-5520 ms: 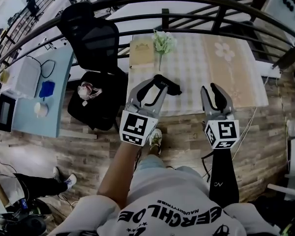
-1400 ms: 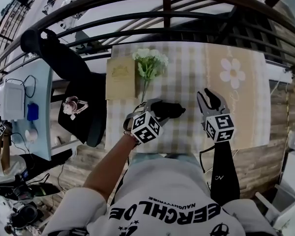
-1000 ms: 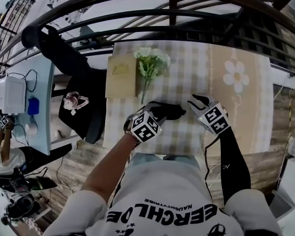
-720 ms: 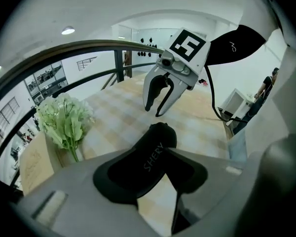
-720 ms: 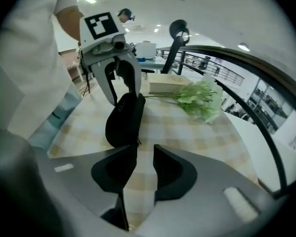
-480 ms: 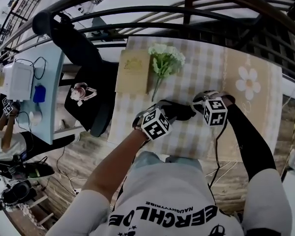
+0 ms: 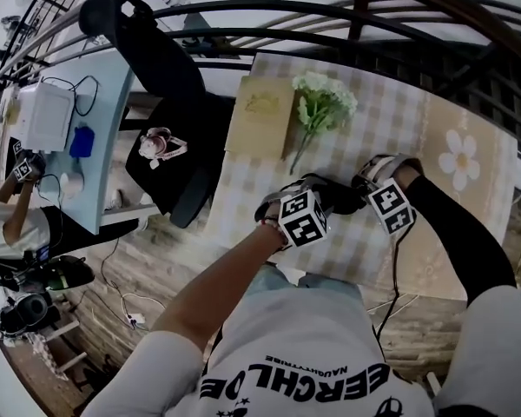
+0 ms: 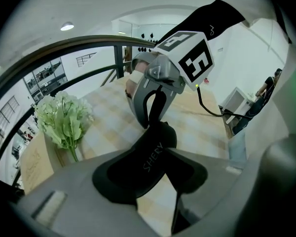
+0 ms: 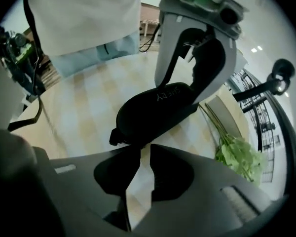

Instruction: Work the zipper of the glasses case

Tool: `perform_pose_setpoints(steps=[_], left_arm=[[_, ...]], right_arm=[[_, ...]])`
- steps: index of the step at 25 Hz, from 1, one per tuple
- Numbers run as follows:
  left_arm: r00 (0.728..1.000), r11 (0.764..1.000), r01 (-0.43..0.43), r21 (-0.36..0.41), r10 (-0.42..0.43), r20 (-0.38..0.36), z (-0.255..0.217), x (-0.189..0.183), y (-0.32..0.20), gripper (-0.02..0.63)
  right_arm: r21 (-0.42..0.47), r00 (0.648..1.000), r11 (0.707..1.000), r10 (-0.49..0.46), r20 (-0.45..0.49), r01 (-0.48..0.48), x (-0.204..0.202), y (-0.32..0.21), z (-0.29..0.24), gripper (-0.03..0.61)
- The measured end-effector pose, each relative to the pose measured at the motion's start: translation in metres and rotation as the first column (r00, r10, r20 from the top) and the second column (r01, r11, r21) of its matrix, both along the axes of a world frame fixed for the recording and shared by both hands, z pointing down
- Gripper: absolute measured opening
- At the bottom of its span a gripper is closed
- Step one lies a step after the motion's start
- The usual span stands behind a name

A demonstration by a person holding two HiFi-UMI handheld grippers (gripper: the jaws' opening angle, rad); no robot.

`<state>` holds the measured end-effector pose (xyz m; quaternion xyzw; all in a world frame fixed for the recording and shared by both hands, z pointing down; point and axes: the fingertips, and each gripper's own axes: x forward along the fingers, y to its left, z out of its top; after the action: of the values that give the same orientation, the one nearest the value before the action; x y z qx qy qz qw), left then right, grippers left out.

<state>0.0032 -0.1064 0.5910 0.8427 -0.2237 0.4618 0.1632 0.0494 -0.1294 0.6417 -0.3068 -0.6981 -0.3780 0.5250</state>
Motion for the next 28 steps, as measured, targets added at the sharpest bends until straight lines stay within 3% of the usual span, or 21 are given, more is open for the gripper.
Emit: perform_pose_setpoints(steps=[2,4,14,28], left_arm=[[1.0,1.0,0.002,-0.004,-0.002,-0.001,0.001,0.0,-0.001,0.17],[1.0,1.0,0.004,-0.008,-0.004,0.002,0.001,-0.001,-0.001,0.17],[1.0,1.0,0.002,-0.011,-0.002,0.015,0.002,0.0,0.0,0.17],[1.0,1.0,-0.001,-0.02,0.002,0.008,0.002,-0.001,-0.001,0.17]], right_arm=[[0.031,0.997,0.997,-0.076,-0.017,0.076,-0.001,0.002,0.004,0.073],[0.045,0.995,0.994,-0.095,-0.014,0.096,-0.002,0.002,0.005,0.063],[0.004,0.999,0.999,0.045,0.001,-0.045,0.006,-0.001,-0.001,0.032],[-0.068,0.969,0.967,0.245,-0.04,-0.247,0.026,0.018,-0.005,0.031]])
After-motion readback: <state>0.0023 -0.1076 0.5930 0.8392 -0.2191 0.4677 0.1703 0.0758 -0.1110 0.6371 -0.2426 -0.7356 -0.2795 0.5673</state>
